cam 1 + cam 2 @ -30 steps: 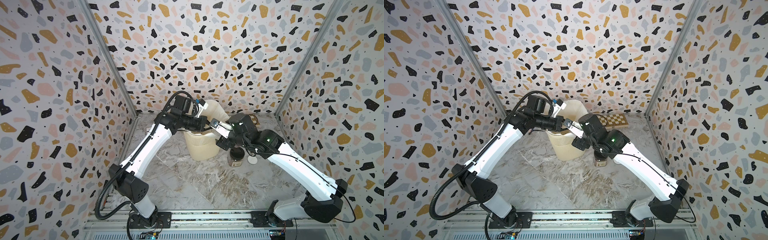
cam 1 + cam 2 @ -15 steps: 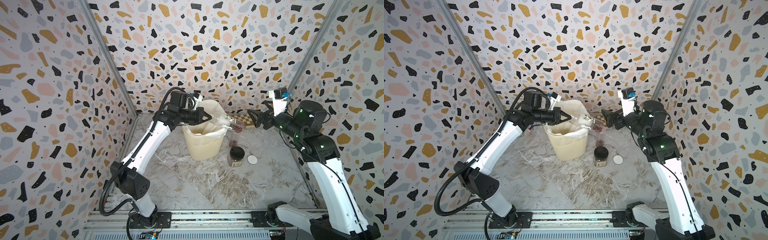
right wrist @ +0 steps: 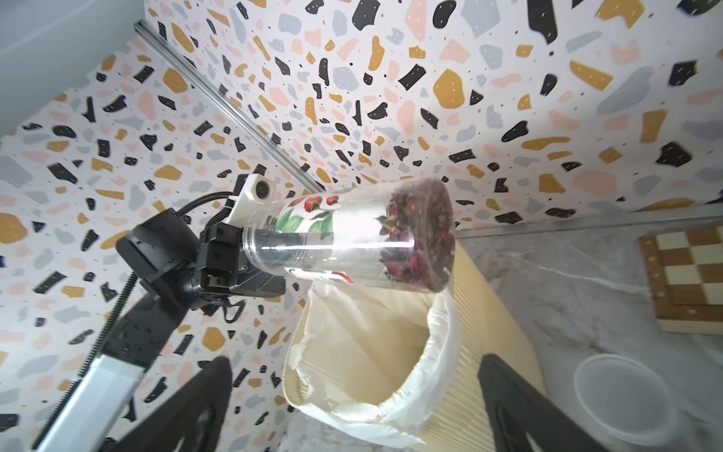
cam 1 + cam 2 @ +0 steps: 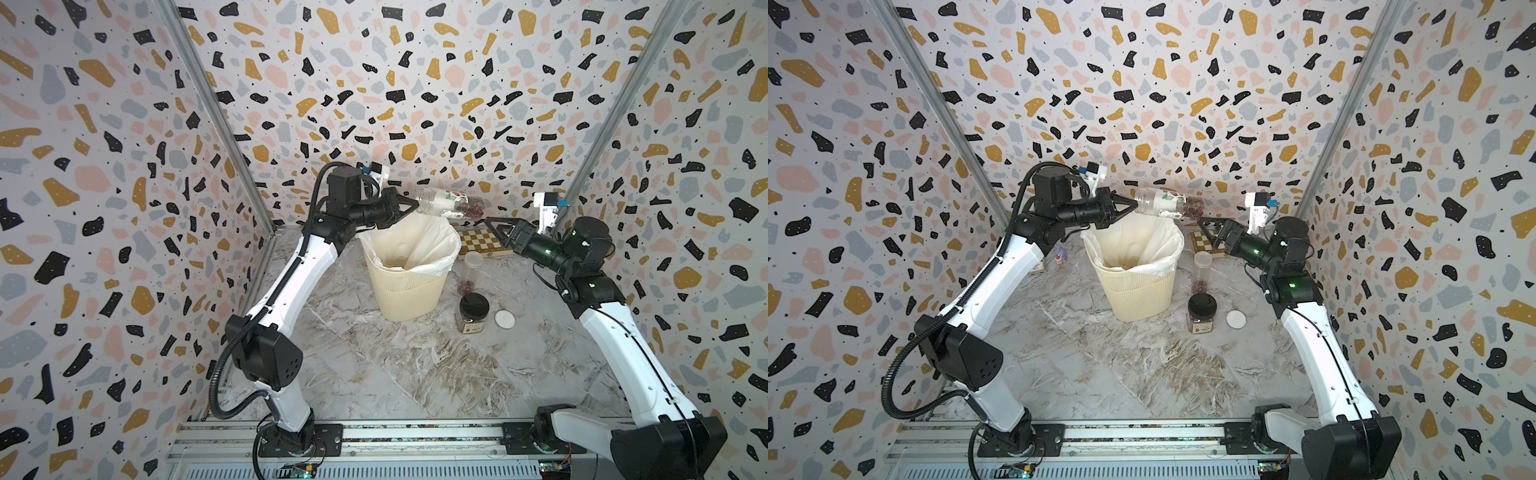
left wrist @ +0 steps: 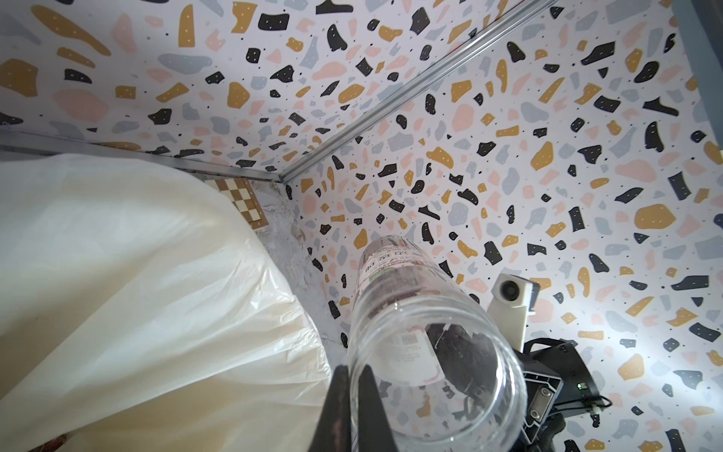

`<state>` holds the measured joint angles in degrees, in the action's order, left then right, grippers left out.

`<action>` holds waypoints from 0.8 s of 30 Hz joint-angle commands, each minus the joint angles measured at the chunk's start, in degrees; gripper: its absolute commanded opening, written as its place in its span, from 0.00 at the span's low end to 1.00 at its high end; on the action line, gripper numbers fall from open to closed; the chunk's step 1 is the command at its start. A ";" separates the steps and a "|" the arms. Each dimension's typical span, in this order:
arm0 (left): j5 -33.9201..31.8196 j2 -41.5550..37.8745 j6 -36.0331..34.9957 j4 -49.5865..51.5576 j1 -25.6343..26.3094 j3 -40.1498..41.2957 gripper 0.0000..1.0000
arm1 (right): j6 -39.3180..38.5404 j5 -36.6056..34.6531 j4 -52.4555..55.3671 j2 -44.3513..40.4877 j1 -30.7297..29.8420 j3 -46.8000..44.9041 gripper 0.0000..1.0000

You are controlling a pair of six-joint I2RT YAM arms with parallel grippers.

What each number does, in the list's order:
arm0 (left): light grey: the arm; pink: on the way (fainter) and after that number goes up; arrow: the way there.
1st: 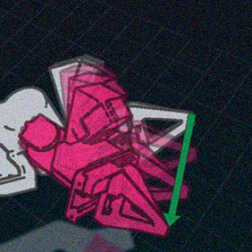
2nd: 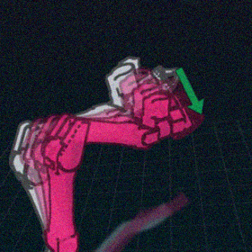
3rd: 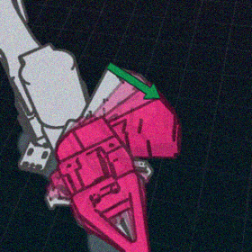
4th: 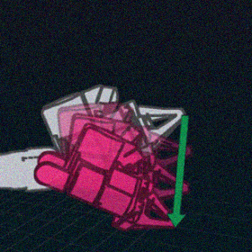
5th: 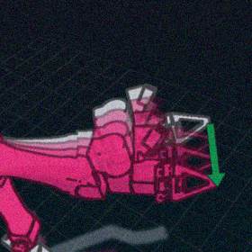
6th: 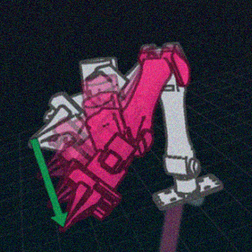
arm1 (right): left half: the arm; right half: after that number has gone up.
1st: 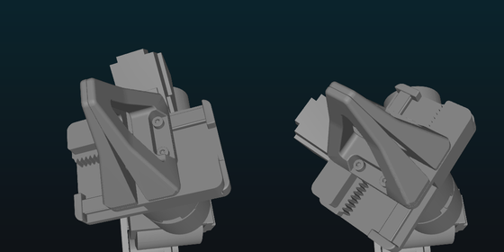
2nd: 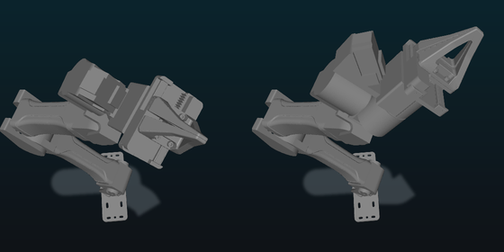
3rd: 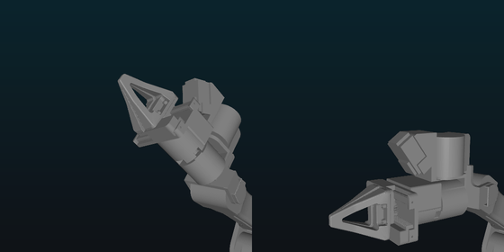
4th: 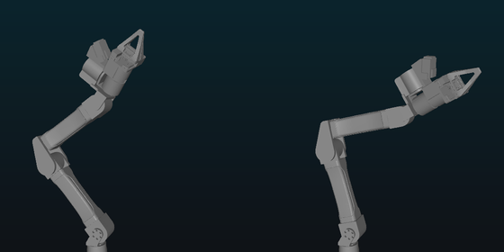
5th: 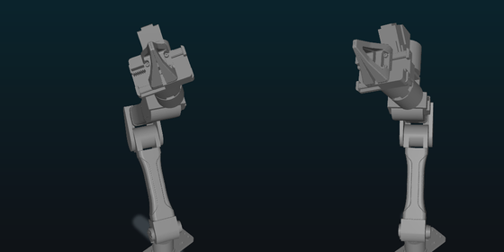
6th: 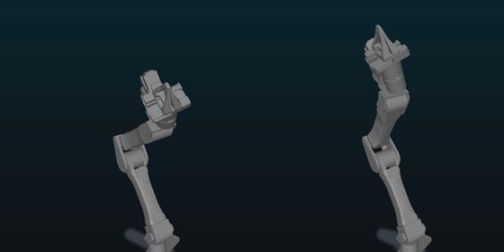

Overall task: Empty the moldy dried flower tea in the jars
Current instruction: Pour the moldy dried flower tea into the trash bin.

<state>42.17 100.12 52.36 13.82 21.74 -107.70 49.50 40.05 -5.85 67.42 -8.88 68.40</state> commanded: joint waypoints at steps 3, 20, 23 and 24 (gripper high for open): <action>0.81 0.17 6.68 -12.64 -0.28 1.67 0.00 | 12.90 0.82 -16.03 0.08 -2.31 -1.11 1.00; -3.02 -1.06 13.28 -21.87 -0.29 6.48 0.00 | 33.52 -8.32 -46.12 12.81 -8.25 -4.86 1.00; -3.38 -1.11 13.29 -21.73 -0.29 7.23 0.00 | 37.44 -11.70 -50.61 14.83 -8.42 -5.27 1.00; -3.48 -1.02 13.37 -21.88 -0.29 7.48 0.00 | 37.88 -12.77 -51.14 15.38 -8.47 -5.00 1.00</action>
<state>39.03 100.09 64.95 -4.03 21.76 -100.92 82.46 31.29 -48.69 82.98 -17.23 62.94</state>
